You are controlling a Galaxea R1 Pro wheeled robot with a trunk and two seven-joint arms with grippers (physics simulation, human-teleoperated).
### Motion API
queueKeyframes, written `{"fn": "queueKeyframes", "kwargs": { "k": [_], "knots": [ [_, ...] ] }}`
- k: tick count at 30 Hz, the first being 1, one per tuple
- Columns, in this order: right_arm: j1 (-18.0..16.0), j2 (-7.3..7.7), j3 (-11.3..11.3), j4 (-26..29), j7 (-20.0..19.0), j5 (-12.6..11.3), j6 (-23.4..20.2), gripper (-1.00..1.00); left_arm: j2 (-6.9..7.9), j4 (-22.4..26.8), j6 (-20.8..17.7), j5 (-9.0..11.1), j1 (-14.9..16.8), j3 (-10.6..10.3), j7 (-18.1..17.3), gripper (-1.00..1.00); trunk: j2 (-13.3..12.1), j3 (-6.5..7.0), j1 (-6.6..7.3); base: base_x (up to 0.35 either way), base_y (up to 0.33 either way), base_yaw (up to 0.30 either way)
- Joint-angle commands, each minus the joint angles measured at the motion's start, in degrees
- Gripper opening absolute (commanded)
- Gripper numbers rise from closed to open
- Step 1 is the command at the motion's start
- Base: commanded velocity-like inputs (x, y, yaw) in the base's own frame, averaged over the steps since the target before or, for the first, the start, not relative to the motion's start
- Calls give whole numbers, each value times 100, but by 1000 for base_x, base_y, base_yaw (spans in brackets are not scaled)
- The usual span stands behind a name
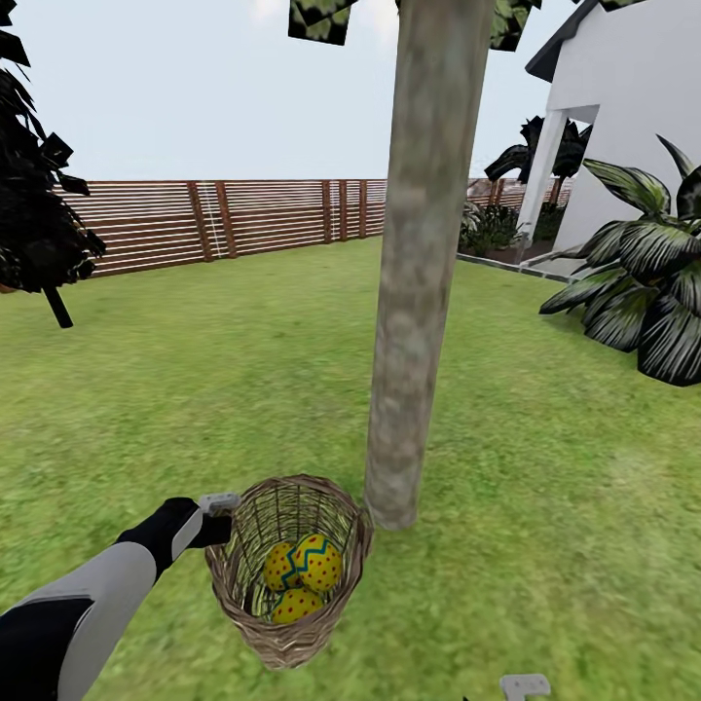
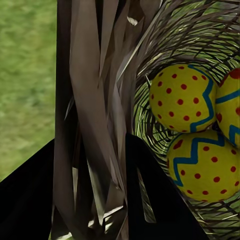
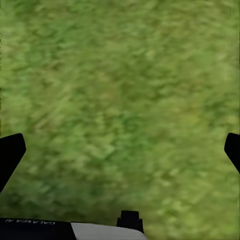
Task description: Take the three Easter eggs out of the wicker basket on the lawn in the garden, then place them on the lawn next to a single tree (choose any tree) so that all three eggs are next to the same tree and none are left in the basket.
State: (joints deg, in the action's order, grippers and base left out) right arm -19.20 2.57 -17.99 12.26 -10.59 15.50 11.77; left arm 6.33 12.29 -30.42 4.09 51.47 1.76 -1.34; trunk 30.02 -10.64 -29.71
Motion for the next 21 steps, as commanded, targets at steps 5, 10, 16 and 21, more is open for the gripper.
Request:
{"fn": "queueKeyframes", "kwargs": {
  "k": [5, 10, 16, 21],
  "knots": [
    [-5, -2, -55, -4, -23, 34, 46, 100, 0, 10, -34, 74, 4, 35, 2, -100, 212, -100, -112, 0, 0, 0],
    [-5, -2, -55, -4, -23, 33, 53, 100, 0, 10, -34, 74, 4, 35, 2, -100, 413, -190, -222, 0, 0, 0],
    [-5, -8, -41, -4, -21, 37, 59, 100, 0, 10, -34, 74, 4, 35, 2, -100, 653, -297, -354, 0, 0, 0],
    [-5, -11, -38, -4, -16, 38, 62, 100, 3, 10, -34, 74, 4, 43, 2, -100, 854, -387, -464, 0, 0, 0]
  ]
}}
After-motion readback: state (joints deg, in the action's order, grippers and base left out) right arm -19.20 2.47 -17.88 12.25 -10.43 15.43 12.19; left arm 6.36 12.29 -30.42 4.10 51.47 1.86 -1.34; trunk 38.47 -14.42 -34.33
